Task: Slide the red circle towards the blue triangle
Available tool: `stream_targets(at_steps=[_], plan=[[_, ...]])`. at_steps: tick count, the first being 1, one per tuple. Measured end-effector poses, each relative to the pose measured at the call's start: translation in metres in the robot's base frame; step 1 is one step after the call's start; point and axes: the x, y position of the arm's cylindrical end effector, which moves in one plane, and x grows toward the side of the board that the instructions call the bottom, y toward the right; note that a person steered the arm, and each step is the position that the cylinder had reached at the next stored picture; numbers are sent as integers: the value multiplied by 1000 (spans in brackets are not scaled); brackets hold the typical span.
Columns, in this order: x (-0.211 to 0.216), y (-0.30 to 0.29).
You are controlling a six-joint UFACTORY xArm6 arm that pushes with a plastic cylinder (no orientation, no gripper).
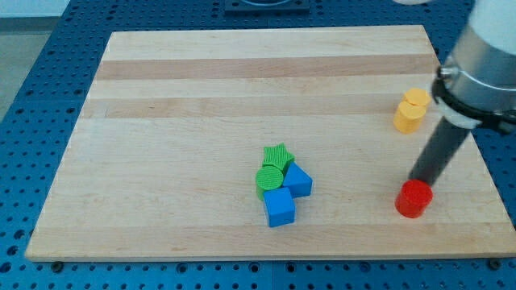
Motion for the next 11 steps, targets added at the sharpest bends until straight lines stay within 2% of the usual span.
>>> stream_targets(at_steps=[1,2,3,4,5,6,7,8,9,10,11], plan=[[2,-47],[-9,-42],[-47,6],[-66,68],[-45,98],[-12,78],[-11,77],[26,52],[31,50],[57,30],[57,30]])
